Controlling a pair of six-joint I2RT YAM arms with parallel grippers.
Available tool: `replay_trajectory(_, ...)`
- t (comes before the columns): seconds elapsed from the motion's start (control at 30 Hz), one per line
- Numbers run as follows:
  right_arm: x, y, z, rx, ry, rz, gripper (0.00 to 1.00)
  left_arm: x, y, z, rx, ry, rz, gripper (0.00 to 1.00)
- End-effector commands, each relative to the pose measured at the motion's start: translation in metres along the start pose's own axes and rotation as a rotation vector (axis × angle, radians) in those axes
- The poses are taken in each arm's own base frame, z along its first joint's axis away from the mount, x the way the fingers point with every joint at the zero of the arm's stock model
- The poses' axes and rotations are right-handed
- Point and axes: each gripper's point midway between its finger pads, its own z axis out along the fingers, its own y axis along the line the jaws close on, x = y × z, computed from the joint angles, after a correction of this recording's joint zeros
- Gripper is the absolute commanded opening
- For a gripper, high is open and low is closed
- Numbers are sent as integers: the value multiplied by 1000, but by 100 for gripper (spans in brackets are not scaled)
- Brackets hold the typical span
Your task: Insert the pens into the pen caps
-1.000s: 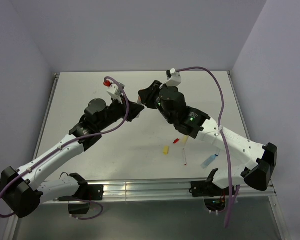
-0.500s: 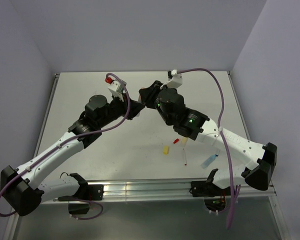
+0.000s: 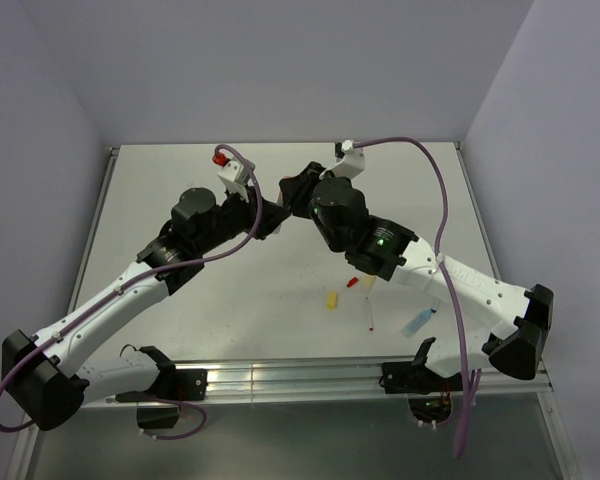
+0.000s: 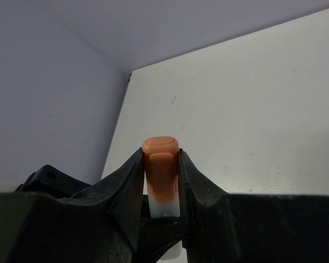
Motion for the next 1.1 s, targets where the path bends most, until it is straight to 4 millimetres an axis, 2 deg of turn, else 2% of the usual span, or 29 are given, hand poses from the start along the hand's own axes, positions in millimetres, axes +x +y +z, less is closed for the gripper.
replay_trajectory(0.0, 83, 1, -31, -58, 359, -133, 0, -118, -26, -13, 53, -389, 50, 0)
replay_trajectory(0.07, 60, -2, -21, -51, 322, -111, 0, -103, -23, -11, 52, -346, 32, 0)
replay_trajectory(0.1, 47, 4, -16, -60, 302, -100, 0, -93, -23, -9, 58, -312, 24, 0)
replay_trajectory(0.13, 35, 0, -9, -46, 284, -97, 0, -83, -22, -5, 58, -280, 20, 1)
replay_trajectory(0.2, 19, 3, -1, -41, 257, -96, 0, -69, -16, -2, 36, -239, 6, 0)
replay_trajectory(0.27, 8, 0, 6, -25, 240, -94, 0, -56, -12, -1, 27, -214, -7, 2)
replay_trajectory(0.3, 3, 2, 10, -23, 232, -92, 0, -53, -11, -1, 23, -207, -11, 10)
replay_trajectory(0.37, -2, -2, 18, -6, 228, -95, 0, -47, -10, -2, 20, -196, -18, 8)
replay_trajectory(0.47, -12, -5, 25, 9, 213, -99, 0, -43, -6, -3, 1, -185, -22, 19)
replay_trajectory(0.5, -21, -7, 28, 15, 200, -92, 0, -44, -5, -3, -8, -184, -24, 29)
replay_trajectory(0.6, -35, -15, 37, 35, 172, -103, 0, -39, 2, -2, -47, -155, -30, 47)
replay_trajectory(0.67, -34, -21, 45, 55, 187, -122, 0, -37, 9, -2, -88, -146, -40, 55)
replay_trajectory(0.7, -40, -24, 49, 60, 179, -132, 0, -34, 12, -4, -103, -135, -45, 60)
replay_trajectory(0.8, -33, -34, 64, 71, 198, -154, 0, -28, 20, -11, -154, -119, -63, 63)
replay_trajectory(0.83, -32, -36, 71, 56, 208, -150, 0, -31, 23, -17, -179, -134, -63, 63)
replay_trajectory(0.97, -3, -60, 113, 78, 275, -208, 0, -40, 32, -39, -264, -157, -53, 64)
replay_trajectory(1.07, 24, -77, 145, 100, 313, -229, 0, -60, 30, -56, -291, -192, -3, 65)
